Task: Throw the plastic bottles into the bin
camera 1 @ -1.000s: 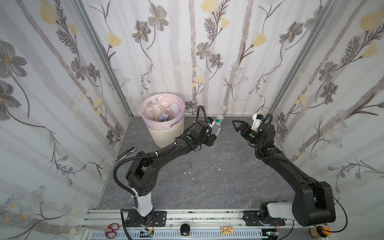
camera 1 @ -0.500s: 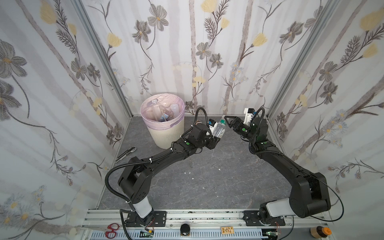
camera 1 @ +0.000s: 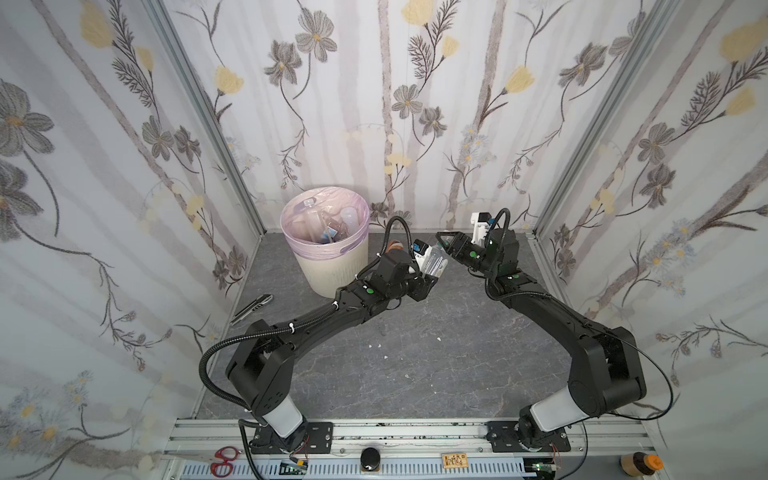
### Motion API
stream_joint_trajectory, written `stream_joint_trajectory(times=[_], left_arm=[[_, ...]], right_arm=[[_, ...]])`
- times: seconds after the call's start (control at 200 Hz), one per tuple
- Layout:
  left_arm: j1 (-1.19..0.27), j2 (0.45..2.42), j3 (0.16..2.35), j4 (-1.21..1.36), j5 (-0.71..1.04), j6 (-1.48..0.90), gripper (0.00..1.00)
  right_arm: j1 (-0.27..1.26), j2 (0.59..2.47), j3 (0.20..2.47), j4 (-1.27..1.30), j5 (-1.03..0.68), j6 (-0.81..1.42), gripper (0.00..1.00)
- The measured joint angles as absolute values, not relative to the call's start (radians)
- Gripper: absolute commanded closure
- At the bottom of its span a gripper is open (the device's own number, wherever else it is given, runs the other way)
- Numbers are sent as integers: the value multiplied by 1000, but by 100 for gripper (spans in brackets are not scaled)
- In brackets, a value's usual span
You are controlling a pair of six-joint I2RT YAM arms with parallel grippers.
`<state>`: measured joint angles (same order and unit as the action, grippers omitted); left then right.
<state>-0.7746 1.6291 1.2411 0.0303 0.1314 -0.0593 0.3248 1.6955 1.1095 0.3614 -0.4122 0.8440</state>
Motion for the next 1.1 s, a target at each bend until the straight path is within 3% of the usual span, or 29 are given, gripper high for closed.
stream_joint_trajectory(times=[0.245, 1.099], left_arm=[[-775, 1617, 1225, 33, 119, -57, 37], [-774, 1609, 1211, 33, 74, -60, 6]], right_arm=[[333, 1695, 1120, 357, -412, 854, 62], [335, 1652, 1088, 354, -387, 844, 67]])
